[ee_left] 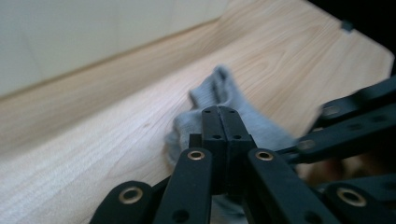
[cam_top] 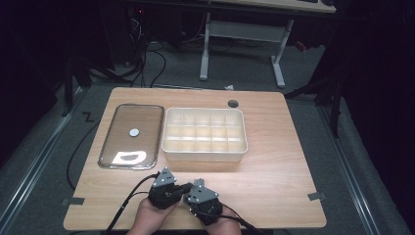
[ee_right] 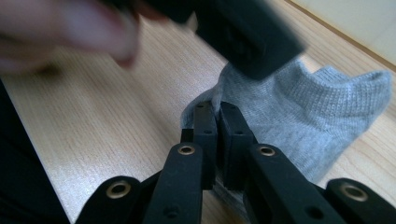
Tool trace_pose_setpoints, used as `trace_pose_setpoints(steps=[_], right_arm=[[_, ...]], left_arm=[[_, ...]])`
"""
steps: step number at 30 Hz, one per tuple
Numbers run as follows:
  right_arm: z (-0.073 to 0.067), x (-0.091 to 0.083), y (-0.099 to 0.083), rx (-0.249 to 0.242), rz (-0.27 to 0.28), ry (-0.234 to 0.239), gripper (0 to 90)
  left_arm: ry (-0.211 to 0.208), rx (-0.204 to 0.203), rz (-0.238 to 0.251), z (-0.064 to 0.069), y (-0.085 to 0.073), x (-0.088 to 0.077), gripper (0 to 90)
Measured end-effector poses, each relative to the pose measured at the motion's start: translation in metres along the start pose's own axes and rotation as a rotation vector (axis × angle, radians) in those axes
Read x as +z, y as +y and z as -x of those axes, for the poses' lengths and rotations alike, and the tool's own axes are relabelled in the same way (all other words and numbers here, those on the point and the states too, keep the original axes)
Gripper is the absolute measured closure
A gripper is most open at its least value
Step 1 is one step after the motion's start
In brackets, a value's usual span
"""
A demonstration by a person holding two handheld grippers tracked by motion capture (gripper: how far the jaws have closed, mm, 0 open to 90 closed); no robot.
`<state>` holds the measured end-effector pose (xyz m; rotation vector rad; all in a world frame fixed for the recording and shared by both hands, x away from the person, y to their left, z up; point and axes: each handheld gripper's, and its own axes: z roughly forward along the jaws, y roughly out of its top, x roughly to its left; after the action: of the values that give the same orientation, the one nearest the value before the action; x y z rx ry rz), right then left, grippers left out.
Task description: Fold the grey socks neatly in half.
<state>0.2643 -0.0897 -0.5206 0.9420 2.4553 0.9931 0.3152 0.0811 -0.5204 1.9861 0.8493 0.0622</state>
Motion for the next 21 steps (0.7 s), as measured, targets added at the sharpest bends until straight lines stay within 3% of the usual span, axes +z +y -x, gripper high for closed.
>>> trace_pose_setpoints(steps=[2,4,6,8,13,16,19,21], right_arm=[[0.000,-0.003,-0.002,0.013,0.010,0.017,84.0],[0.002,-0.015,-0.002,0.030,0.057,0.032,83.1],[0.007,-0.030,0.000,0.054,0.129,0.009,83.3],[0.014,-0.037,0.002,0.074,0.147,-0.018,83.2],[0.024,-0.018,-0.015,0.093,0.013,-0.037,83.0],[0.023,-0.016,-0.019,0.094,0.026,-0.042,83.3],[0.022,-0.015,-0.020,0.089,0.027,-0.053,83.3],[0.023,-0.015,-0.021,0.100,0.034,-0.046,83.4]], left_arm=[[0.005,-0.005,-0.015,-0.004,-0.003,0.004,90.0],[0.013,0.008,-0.016,-0.004,-0.003,0.004,90.0],[0.015,0.017,-0.016,-0.003,-0.004,0.004,90.0],[0.017,0.024,-0.014,-0.002,-0.004,0.005,90.0],[0.023,0.051,-0.014,0.000,-0.006,0.006,90.0],[0.043,0.079,-0.002,0.008,-0.004,0.003,90.0],[0.025,0.127,0.019,0.023,-0.001,-0.002,87.6],[0.014,0.123,0.009,0.026,-0.003,-0.002,87.6]])
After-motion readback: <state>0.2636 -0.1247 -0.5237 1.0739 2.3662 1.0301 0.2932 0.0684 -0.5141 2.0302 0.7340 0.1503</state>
